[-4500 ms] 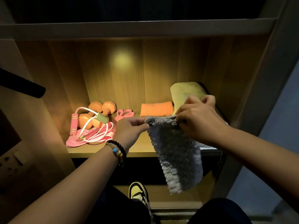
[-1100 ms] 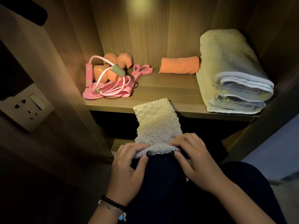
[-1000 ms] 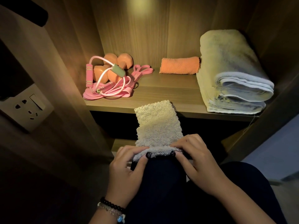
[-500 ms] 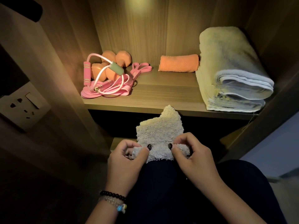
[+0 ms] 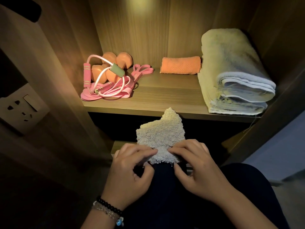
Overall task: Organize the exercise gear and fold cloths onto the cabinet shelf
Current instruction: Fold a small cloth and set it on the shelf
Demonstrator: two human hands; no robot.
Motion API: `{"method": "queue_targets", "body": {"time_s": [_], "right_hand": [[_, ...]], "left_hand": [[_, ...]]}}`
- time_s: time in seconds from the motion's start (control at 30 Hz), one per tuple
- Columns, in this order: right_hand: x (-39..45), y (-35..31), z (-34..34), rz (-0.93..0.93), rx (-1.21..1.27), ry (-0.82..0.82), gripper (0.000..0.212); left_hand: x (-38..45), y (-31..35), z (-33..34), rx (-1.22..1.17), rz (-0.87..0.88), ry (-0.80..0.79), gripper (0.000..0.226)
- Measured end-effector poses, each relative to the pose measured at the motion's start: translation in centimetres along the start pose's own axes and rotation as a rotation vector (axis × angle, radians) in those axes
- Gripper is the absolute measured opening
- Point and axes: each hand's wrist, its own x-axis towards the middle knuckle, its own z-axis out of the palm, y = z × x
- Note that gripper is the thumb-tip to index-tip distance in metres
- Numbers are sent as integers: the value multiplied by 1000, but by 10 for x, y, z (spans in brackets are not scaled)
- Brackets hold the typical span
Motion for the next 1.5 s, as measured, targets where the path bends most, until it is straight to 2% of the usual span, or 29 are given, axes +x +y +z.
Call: {"method": "queue_targets", "body": {"time_s": [0.13,0.43,0.63,0.87,1.0,1.17,1.2,1.27,1.5], "right_hand": [[2,-1,0,22,-11,-25,28],[0,-6,0,77,136,19,20],[-2,-8,1,201,287,54,14],[0,-12,15,243,238,219,6],[1,-11,18,187,107,283,9],[-6,-9,19,-38,-98,281,15],[-7,-9,19,-63,-100,272,16],[-9,-8,18,-71,-58,260,19],[-14,-3,13,6,5,108,37]], "left_hand": [[-3,0,1,-23,-58,-85,30],[-6,3,-1,-104,-145,9,12],[-6,7,-1,-155,-219,38,15],[1,6,4,-126,-382,23,23],[6,7,8,-28,-342,102,19],[8,9,9,136,-115,171,10],[8,9,8,155,-70,148,7],[6,9,7,143,-37,92,15],[-2,1,-6,-25,-47,-94,27]]}}
